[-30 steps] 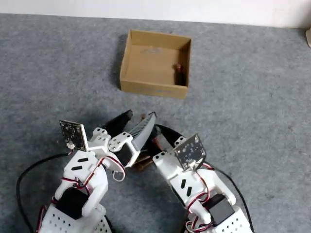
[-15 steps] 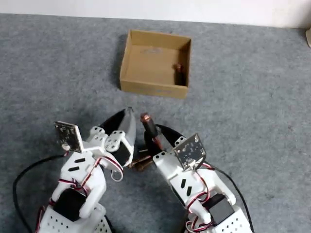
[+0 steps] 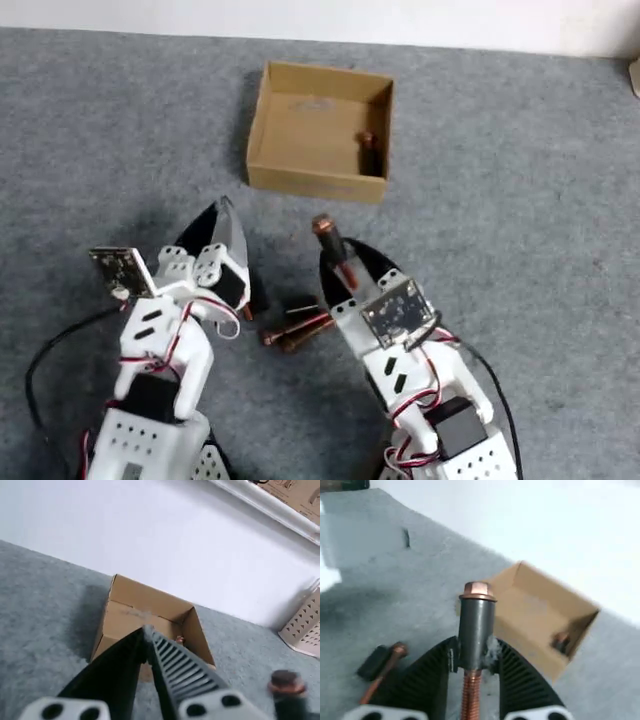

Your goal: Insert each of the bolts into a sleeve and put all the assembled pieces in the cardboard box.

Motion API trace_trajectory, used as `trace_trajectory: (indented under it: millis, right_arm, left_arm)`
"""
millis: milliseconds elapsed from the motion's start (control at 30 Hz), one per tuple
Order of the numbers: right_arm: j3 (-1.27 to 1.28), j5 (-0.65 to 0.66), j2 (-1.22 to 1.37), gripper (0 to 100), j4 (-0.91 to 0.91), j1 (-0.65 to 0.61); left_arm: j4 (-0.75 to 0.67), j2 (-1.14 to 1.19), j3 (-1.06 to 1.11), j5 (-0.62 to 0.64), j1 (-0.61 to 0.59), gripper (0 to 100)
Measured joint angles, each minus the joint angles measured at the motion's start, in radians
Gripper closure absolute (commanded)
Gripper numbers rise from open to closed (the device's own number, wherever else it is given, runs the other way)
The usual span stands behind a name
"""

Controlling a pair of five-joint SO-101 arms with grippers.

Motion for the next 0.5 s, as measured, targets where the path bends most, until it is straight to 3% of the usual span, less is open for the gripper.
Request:
trace_trajectory:
  millis: [167, 500]
  right_arm:
    - [-0.086, 0.02, 0.219, 99.5, -0.041, 0.083]
    - [-0.87, 0.02, 1.111, 99.5, -0.041, 0.218]
  left_arm:
    - [-0.055, 0.209, -0.014, 0.0, 0.002, 99]
    - [-0.064, 0.551, -0.161, 0.0, -0.029, 99]
